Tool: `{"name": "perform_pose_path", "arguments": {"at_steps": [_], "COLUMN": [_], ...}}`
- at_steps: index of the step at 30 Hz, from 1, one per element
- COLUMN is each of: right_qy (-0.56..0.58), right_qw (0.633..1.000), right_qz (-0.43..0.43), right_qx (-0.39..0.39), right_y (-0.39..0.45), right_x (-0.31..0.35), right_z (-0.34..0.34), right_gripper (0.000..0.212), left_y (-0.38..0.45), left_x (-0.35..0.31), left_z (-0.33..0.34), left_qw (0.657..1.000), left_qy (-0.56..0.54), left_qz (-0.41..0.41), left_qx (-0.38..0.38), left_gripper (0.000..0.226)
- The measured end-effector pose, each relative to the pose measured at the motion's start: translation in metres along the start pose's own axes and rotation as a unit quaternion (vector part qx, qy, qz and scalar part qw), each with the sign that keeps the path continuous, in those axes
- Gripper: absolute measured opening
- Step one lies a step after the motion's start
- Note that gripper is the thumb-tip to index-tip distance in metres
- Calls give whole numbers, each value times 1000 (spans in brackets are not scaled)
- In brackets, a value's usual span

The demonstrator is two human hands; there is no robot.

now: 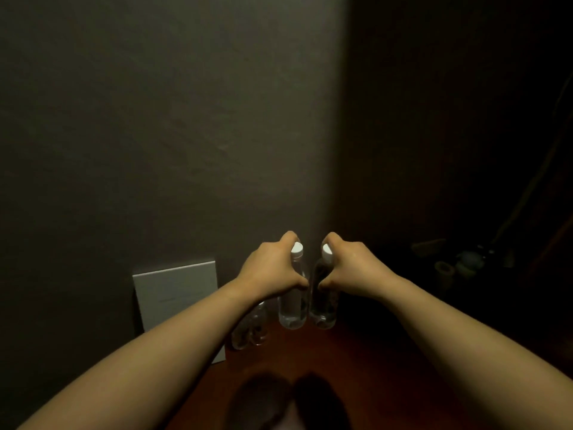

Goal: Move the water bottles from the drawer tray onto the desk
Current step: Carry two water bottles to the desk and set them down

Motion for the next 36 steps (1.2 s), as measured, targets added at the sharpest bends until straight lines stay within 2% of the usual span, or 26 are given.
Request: {"name": "perform_pose_path", "arguments": {"at_steps": [7, 16, 22, 29, 36], "right_qy": [-22, -25, -10, 2, 11], "right_qw": [998, 995, 993, 991, 991], "right_qz": [-44, -45, -54, -65, -61], "right_qx": [24, 82, 103, 114, 121], "right_y": [75, 142, 165, 175, 177], "right_x": [-56, -113, -136, -148, -148], "right_z": [54, 143, 189, 224, 248], "right_gripper": [59, 61, 55, 51, 50], "left_y": [54, 92, 104, 104, 104], "left_x": [39, 99, 119, 138, 157], "left_z": [75, 157, 192, 211, 222], "left_qw": [998, 990, 986, 979, 974], "left_qy": [6, 54, 101, 152, 158], "left_qz": [-56, -131, -127, -115, -131], "left_qx": [6, 16, 33, 70, 100], "left_gripper": [62, 70, 56, 57, 58]}}
Point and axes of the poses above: each hand's wrist, its own y-axis towards the middle knuckle, its own z-axis out of the palm, x = y × z, the point moved 3 cm from there along y, towards the middle knuckle, and after that the axes turned 3 degrees about -x, right-handed, at the moved point
